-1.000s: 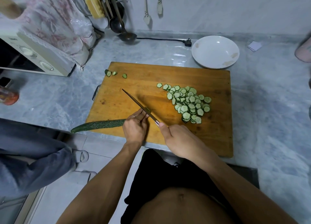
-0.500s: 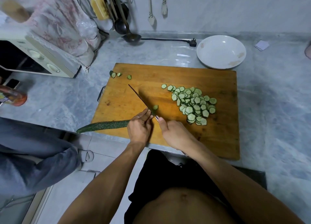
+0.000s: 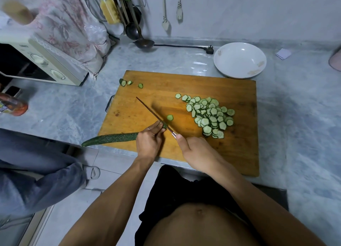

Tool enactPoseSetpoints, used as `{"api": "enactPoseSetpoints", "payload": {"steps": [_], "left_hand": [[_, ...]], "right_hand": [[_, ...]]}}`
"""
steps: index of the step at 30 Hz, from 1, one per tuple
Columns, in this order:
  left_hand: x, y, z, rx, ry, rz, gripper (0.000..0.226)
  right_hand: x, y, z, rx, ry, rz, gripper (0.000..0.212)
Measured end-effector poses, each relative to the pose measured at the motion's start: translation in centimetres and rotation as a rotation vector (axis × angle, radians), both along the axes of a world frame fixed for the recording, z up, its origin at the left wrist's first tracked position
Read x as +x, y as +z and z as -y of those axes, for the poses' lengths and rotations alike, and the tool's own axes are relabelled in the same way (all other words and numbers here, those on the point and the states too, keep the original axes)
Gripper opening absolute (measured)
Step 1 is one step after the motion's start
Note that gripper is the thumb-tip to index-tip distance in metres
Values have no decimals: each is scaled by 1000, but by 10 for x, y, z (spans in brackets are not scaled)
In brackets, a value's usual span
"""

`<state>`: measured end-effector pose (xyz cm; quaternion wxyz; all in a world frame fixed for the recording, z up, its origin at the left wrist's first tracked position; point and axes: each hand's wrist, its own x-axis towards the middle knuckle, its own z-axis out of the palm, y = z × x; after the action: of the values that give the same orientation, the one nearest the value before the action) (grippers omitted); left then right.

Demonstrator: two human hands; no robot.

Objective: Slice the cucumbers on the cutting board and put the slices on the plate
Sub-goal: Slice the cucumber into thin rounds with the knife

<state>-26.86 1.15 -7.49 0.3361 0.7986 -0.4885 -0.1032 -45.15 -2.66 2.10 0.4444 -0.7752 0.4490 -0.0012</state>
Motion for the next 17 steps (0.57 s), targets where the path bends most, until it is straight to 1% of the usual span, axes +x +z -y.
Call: {"api": "enactPoseSetpoints", "payload": {"steps": [4, 7, 10, 12, 15, 17], "left_hand": [[2, 2, 1, 22, -18, -3, 25], [3, 2, 2, 31, -19, 2, 23], [2, 4, 0, 27, -21, -3, 34], [1, 6, 0, 14, -27, -7, 37], [2, 5, 1, 4, -10, -43, 37], [3, 2, 0, 1, -3, -63, 30]], "right_hand": [[-2, 2, -5, -14, 4, -8, 65], [-5, 5, -10, -2, 1, -1, 66], [-8, 7, -14, -2, 15, 1, 65], [-9, 9, -16, -6, 16, 1, 64], [-9, 10, -18, 1, 10, 11, 64], [-9, 10, -18, 13, 12, 14, 63]]}}
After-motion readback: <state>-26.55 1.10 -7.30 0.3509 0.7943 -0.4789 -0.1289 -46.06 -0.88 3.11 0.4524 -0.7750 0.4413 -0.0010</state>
